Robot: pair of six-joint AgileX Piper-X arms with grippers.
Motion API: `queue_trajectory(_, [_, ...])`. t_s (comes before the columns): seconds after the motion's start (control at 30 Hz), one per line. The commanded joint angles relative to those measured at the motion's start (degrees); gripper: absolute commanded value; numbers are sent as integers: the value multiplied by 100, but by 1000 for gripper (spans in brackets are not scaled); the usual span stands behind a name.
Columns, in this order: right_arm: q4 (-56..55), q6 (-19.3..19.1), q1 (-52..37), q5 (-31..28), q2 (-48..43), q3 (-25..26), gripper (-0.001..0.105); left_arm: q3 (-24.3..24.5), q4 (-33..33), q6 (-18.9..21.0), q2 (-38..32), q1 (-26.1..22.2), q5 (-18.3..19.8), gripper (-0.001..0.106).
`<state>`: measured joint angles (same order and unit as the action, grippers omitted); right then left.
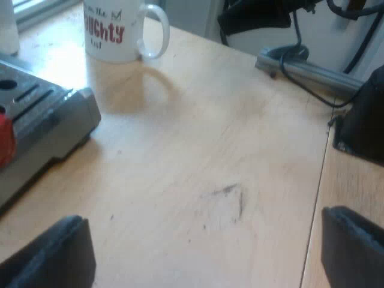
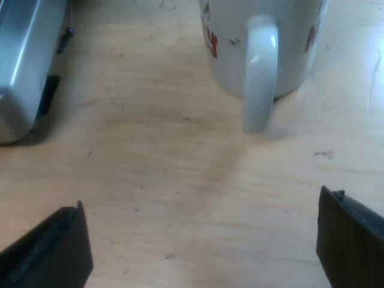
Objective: Place mug into machine
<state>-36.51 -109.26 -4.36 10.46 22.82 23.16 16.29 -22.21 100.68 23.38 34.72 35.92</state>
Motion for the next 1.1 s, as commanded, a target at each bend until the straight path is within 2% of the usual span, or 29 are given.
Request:
queue_trajectory(0.03, [497,-67,4,-33,0,-167,78,0,166,89,105,22,99,79])
queue_trajectory(0.07, [1164,-67,4,-181,0,-532,78,3,194,89,235,22,99,79])
queue_trajectory(0.17, [1315,-67,4,-200,0,-621,78,3,195,89,476,22,99,79])
queue_trajectory(0.27, [1997,-2,4,-295,75,-1074,78,3,195,89,880,22,99,79])
queue_trajectory(0.37, [2534,-2,4,-295,403,-1260,78,3,195,89,1069,22,99,79])
queue_trajectory(0.63, [4017,14,4,-295,1685,-1276,78,3,483,89,1362,22,99,79])
queue_trajectory(0.8, [4294,14,4,-295,2015,-1276,78,3,706,89,1392,22,99,79])
queue_trajectory(0.83, [4904,14,4,-295,2585,-1276,78,3,751,89,1392,22,99,79])
queue_trajectory(0.97, [6063,14,4,-486,3418,-1276,78,3,752,89,1392,22,99,79])
queue_trajectory(1.1, [6685,127,4,-550,4016,-1276,78,3,752,89,1392,22,99,79])
